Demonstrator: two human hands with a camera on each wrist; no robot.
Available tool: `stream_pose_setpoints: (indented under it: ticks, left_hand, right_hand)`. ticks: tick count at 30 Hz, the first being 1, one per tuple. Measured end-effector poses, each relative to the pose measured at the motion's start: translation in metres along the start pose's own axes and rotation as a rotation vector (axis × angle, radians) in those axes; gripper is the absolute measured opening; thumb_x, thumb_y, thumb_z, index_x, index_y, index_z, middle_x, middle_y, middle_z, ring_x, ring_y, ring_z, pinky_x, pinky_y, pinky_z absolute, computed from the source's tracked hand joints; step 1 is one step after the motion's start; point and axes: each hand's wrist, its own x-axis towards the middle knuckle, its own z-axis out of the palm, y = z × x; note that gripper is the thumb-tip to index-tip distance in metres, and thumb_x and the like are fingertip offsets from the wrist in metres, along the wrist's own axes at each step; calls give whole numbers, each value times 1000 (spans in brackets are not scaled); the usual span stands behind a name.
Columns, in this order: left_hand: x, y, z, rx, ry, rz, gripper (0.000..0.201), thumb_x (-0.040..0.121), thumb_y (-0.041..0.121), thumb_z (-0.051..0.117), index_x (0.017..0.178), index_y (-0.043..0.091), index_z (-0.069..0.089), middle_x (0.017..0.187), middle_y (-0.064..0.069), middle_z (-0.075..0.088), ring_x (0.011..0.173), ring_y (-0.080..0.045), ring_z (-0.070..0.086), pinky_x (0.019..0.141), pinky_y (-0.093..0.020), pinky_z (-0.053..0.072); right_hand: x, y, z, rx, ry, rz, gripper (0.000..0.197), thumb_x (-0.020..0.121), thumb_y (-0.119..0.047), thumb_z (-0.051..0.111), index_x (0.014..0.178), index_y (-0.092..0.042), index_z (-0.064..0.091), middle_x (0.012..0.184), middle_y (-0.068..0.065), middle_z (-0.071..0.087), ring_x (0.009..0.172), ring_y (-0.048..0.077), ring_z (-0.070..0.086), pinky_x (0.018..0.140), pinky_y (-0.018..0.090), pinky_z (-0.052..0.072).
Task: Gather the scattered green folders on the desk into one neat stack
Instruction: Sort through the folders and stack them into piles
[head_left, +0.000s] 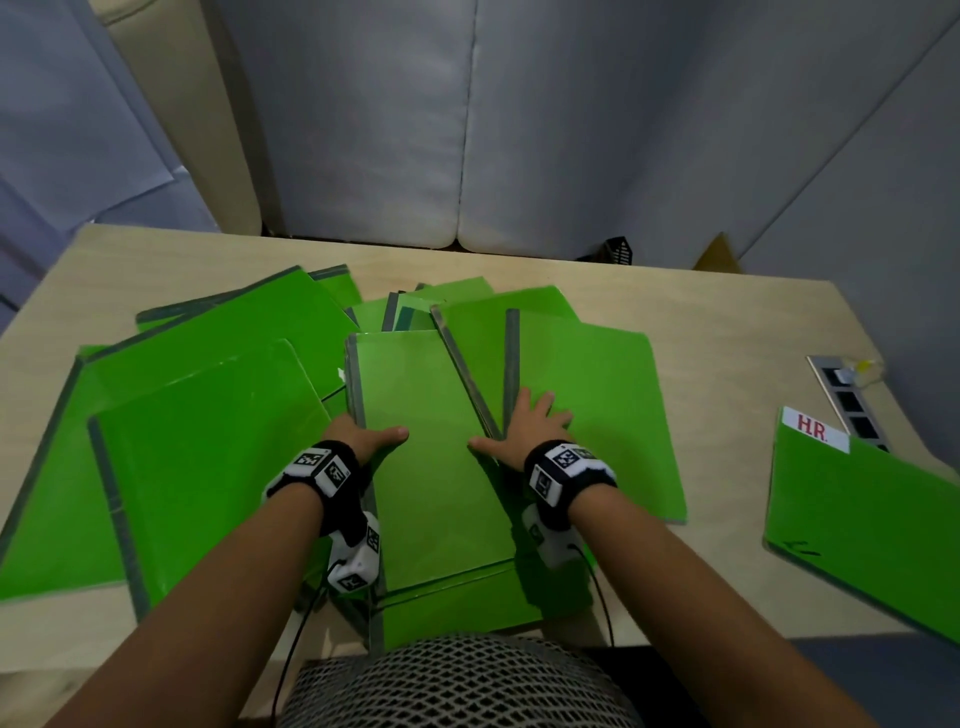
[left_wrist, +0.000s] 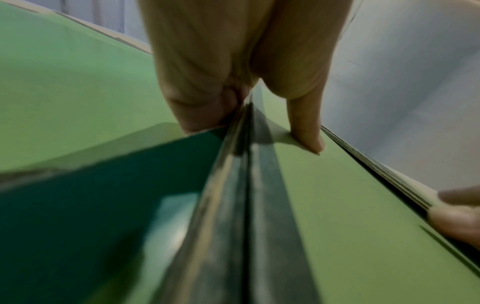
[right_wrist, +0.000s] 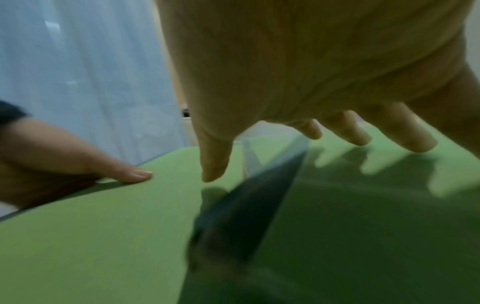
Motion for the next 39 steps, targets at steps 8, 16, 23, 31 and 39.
stream_pose_setpoints:
  ticks: [8, 16, 23, 31, 39]
  left_hand:
    - [1, -1, 0, -17, -17, 22, 84, 72, 38, 81, 137, 1, 42, 127, -21, 58, 109, -38, 60, 89, -46, 53]
    - [3, 1, -2, -181, -86, 1, 94, 81, 65, 55, 148, 3, 31, 144, -21, 45, 125, -37, 50, 98, -43, 44]
    - [0, 1, -4, -174, -118, -9, 106, 68, 66, 68, 148, 6, 31, 147, -18, 43, 129, -36, 46, 106, -49, 39]
    - [6, -3, -5, -114, -113, 1, 118, 51, 71, 75, 142, 4, 40, 138, -19, 52, 119, -37, 54, 94, -43, 48]
    - [-1, 4, -2, -114, -70, -27, 92, 81, 56, 63, 147, 0, 29, 143, -22, 44, 125, -38, 48, 102, -46, 44]
  right_hand:
    - [4, -5, -4, -121, -34, -9, 64, 100, -7, 33, 153, -3, -3, 158, 29, -1, 140, 55, 16, 107, 56, 38]
    - [-57, -42, 13, -137, -42, -193, 54, 100, -39, 41, 136, 2, 40, 134, 26, 48, 112, 38, 58, 81, 41, 52]
    - [1, 27, -47, 243, 246, 115, 65, 89, -47, 58, 139, -10, 38, 141, 15, 46, 129, 34, 45, 101, 49, 40]
    - [33, 119, -20, 713, 55, 416, 115, 54, -39, 91, 143, 0, 29, 140, 22, 49, 124, 41, 51, 102, 48, 46]
    - [47, 87, -52, 506, 321, 145, 67, 86, -33, 70, 135, -1, 37, 141, 20, 40, 130, 38, 41, 106, 49, 40]
